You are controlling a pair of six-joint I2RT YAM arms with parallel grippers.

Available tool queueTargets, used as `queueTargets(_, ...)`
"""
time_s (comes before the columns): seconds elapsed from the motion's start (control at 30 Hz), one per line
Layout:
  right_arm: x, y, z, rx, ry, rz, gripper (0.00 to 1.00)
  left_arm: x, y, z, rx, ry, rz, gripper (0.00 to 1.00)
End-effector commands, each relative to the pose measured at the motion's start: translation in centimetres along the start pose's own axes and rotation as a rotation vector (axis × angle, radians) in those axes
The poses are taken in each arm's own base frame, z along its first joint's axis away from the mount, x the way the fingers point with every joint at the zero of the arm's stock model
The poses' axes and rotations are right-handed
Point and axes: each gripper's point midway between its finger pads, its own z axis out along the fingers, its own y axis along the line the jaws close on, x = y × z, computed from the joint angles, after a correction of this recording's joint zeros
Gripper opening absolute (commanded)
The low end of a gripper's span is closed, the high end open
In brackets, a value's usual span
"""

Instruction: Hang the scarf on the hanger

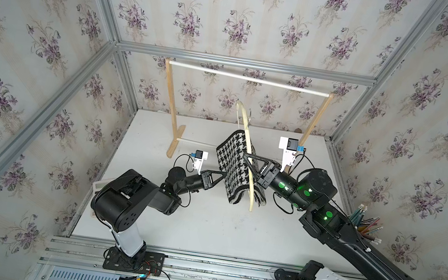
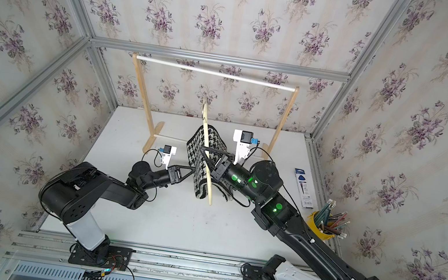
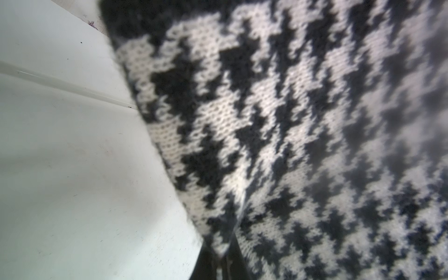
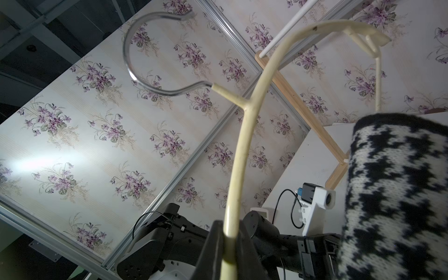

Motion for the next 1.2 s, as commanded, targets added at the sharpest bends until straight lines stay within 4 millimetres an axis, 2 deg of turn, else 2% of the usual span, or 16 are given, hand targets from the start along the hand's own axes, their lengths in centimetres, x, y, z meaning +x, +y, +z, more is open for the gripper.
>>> queueTargets(0.0, -1.8, 1.8, -0.3, -0.061, -0.074, -0.050, 0.00, -0.2, -0.1, 0.1, 0.006, -0.007, 0.026, 0.00)
queueTargets(0.37, -2.0, 2.0, -0.3, -0.066, -0.076, -0.051, 0.00, 0.3, 1.5, 0.5, -0.023, 0.010, 0.001, 0.00)
queueTargets(0.87, -2.0, 2.0, -0.1, -0.067, -0.073, -0.054, 0.00, 0.4, 1.5, 0.8, -0.012, 0.027, -0.004, 0.00)
queueTargets(1.03, -1.9, 2.0, 0.0, -0.070, -0.071, -0.050, 0.00, 0.3, 0.8, 0.9, 0.012, 0.039, 0.000, 0.17)
queueTargets(1.17, -1.8, 1.9, 0.1, -0.071, -0.068, -0.047, 0.00, 0.5, 1.0, 1.1, 0.015, 0.051, -0.011, 0.24)
